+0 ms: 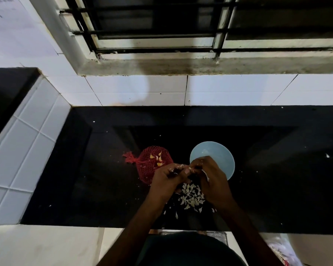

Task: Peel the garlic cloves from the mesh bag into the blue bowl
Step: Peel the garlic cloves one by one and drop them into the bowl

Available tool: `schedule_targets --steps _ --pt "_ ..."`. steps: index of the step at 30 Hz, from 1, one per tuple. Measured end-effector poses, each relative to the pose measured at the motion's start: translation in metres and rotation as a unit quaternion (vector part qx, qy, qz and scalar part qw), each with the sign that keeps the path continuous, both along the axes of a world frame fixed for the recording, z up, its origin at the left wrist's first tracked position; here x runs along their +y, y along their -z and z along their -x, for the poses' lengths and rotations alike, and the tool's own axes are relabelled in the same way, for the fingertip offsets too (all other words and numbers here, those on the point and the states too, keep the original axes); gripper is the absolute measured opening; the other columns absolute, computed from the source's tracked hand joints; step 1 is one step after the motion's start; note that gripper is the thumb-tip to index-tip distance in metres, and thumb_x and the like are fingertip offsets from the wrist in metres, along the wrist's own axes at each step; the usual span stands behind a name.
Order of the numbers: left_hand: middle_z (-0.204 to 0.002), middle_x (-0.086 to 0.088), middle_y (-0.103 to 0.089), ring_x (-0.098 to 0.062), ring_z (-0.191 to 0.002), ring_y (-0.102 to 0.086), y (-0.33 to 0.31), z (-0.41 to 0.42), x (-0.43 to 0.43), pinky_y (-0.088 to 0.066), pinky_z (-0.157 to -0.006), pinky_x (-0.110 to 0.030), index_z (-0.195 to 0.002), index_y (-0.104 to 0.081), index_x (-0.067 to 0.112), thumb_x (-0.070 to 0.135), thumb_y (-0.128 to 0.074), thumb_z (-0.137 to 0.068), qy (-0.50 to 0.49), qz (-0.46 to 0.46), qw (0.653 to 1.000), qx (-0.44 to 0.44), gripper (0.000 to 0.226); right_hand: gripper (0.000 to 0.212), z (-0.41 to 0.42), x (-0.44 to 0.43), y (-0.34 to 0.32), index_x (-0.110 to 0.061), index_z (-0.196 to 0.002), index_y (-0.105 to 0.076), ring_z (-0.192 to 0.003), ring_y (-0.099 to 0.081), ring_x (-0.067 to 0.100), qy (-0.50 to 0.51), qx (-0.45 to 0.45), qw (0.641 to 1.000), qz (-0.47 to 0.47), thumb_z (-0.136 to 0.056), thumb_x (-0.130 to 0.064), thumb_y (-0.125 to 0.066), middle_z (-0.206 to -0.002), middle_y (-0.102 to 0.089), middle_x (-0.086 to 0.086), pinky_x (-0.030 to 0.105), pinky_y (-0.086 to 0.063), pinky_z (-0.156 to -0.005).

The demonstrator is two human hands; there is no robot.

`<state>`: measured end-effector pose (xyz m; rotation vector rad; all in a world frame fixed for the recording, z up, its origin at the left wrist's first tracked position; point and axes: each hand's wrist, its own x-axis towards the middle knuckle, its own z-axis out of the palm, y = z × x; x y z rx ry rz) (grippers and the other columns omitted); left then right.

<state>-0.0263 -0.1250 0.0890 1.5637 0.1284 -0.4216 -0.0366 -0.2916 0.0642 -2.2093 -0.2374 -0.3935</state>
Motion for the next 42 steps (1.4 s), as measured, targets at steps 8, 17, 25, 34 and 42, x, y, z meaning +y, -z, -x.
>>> schedule_targets --steps 8,17,25,34,42 --pt "-0.114 -0.004 -0.076 -0.024 -0.113 -0.069 0.007 0.007 -0.014 -0.05 -0.091 -0.046 -0.111 -0.073 0.018 0.036 -0.063 -0.097 -0.04 0.114 0.987 0.105 0.026 0.049 0.002 0.012 0.007 -0.025 -0.105 -0.049 -0.088 -0.052 0.0 0.027 0.032 0.999 0.017 -0.083 0.017 -0.061 -0.105 -0.044 -0.016 0.005 -0.042 -0.073" --pt "-0.092 -0.001 -0.071 -0.009 -0.083 -0.066 0.034 -0.001 -0.002 -0.048 -0.07 -0.024 -0.108 -0.065 0.02 0.038 -0.046 -0.107 -0.063 -0.026 0.996 0.06 0.026 0.031 0.011 0.001 0.028 -0.019 -0.097 -0.077 -0.097 -0.066 -0.006 0.103 0.085 0.99 -0.04 -0.088 0.009 -0.066 -0.1 -0.073 -0.016 0.015 -0.052 -0.088" --pt "-0.083 0.0 -0.066 -0.009 -0.073 -0.062 0.071 -0.003 0.0 -0.05 -0.07 -0.029 -0.095 -0.065 0.018 0.036 -0.047 -0.107 -0.03 -0.083 0.995 0.04 0.028 0.02 0.015 -0.011 0.036 -0.029 -0.094 -0.076 -0.082 -0.061 -0.018 0.081 0.181 0.98 0.033 -0.09 -0.01 -0.072 -0.094 -0.076 -0.015 0.002 -0.044 -0.074" --pt "-0.081 0.006 -0.067 -0.008 -0.07 -0.063 0.083 -0.006 -0.003 -0.051 -0.072 -0.031 -0.089 -0.066 0.023 0.034 -0.048 -0.107 -0.019 -0.092 0.995 0.022 0.027 0.009 0.015 -0.018 0.039 -0.026 -0.081 -0.071 -0.072 -0.064 -0.003 0.082 0.216 0.971 0.053 -0.086 -0.026 -0.078 -0.074 -0.069 -0.016 0.012 -0.044 -0.064" --pt "-0.077 0.002 -0.066 -0.007 -0.062 -0.059 0.084 0.001 -0.018 -0.049 -0.064 -0.027 -0.091 -0.066 0.01 0.031 -0.048 -0.107 0.067 -0.096 0.993 -0.018 0.032 0.014 0.024 -0.015 0.039 -0.031 -0.107 -0.074 -0.092 -0.067 -0.009 0.026 0.231 0.972 -0.041 -0.093 -0.028 -0.072 -0.098 -0.072 -0.024 0.013 -0.051 -0.081"
